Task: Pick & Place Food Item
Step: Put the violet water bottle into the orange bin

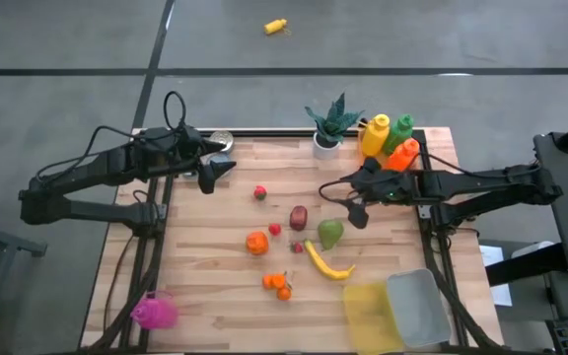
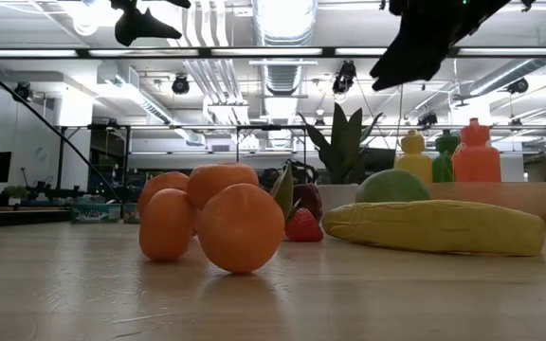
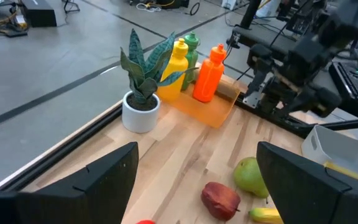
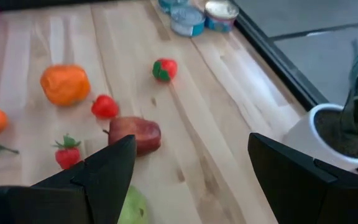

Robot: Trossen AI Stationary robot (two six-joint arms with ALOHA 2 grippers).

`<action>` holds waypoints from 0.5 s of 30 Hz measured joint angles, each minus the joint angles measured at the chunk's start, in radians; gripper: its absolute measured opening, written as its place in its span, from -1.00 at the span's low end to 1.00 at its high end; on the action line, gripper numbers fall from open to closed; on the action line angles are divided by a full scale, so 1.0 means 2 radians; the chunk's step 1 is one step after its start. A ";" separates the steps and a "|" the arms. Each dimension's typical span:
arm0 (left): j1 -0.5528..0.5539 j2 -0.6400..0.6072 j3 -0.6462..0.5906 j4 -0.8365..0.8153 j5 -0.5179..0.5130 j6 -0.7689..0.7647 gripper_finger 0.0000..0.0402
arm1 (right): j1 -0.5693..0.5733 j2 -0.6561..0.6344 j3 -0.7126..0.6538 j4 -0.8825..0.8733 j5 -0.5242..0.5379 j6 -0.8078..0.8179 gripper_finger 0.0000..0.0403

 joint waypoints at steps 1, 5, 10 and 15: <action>0.000 0.000 0.000 0.000 0.000 0.000 0.66 | 0.000 0.005 0.000 -0.001 -0.003 0.000 0.53; 0.000 0.000 0.000 0.000 0.000 0.000 0.66 | 0.000 0.001 0.000 -0.002 -0.026 -0.003 0.53; 0.000 0.000 0.000 0.000 0.000 0.000 0.66 | 0.000 -0.031 0.000 -0.032 -0.029 -0.004 0.53; 0.000 0.000 0.000 0.000 0.000 0.000 0.66 | 0.000 -0.057 0.000 -0.041 -0.030 -0.005 0.53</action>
